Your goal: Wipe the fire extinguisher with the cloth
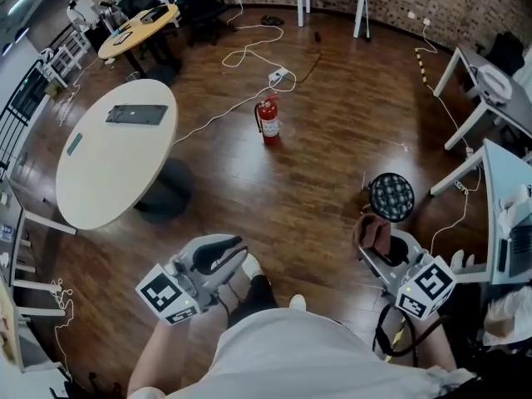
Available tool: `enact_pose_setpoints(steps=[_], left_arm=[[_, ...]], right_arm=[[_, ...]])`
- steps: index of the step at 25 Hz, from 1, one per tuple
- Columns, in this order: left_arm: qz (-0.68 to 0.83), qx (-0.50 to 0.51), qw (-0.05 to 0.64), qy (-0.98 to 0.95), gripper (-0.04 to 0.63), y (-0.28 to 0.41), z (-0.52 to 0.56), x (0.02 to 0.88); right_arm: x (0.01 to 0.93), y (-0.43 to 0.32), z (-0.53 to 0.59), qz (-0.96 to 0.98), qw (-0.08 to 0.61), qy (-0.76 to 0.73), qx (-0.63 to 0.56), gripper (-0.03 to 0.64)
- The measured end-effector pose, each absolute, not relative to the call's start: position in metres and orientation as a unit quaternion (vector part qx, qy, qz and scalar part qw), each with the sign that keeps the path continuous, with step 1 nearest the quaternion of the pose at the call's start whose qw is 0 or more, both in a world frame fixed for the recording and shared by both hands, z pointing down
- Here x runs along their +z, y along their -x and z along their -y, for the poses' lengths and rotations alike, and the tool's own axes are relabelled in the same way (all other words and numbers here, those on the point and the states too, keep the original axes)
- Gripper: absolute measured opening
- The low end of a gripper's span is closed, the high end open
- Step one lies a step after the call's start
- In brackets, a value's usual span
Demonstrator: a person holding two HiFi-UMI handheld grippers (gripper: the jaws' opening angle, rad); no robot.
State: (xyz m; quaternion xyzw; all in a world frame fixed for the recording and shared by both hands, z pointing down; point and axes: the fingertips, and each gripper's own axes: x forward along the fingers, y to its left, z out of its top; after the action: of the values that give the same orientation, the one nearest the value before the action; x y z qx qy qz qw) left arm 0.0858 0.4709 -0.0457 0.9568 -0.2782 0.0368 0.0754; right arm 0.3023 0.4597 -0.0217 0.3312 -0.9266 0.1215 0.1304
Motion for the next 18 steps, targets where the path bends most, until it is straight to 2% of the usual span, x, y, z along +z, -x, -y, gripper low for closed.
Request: enact_pose_setpoints(steps=[7,18], left_arm=[[0.282,0.045,0.069,-0.956,0.063,-0.107,-0.501,-0.055],[0.275,0.043,0.063,-0.958,0.063,-0.105,-0.53,-0.069]], right_arm=[[-0.029,-0.326,-0.489,0.93,0.117,-0.332,0.11,0.109],[-0.021,-0.304,-0.504,0.934,0.12,-0.314,0.125,0.109]])
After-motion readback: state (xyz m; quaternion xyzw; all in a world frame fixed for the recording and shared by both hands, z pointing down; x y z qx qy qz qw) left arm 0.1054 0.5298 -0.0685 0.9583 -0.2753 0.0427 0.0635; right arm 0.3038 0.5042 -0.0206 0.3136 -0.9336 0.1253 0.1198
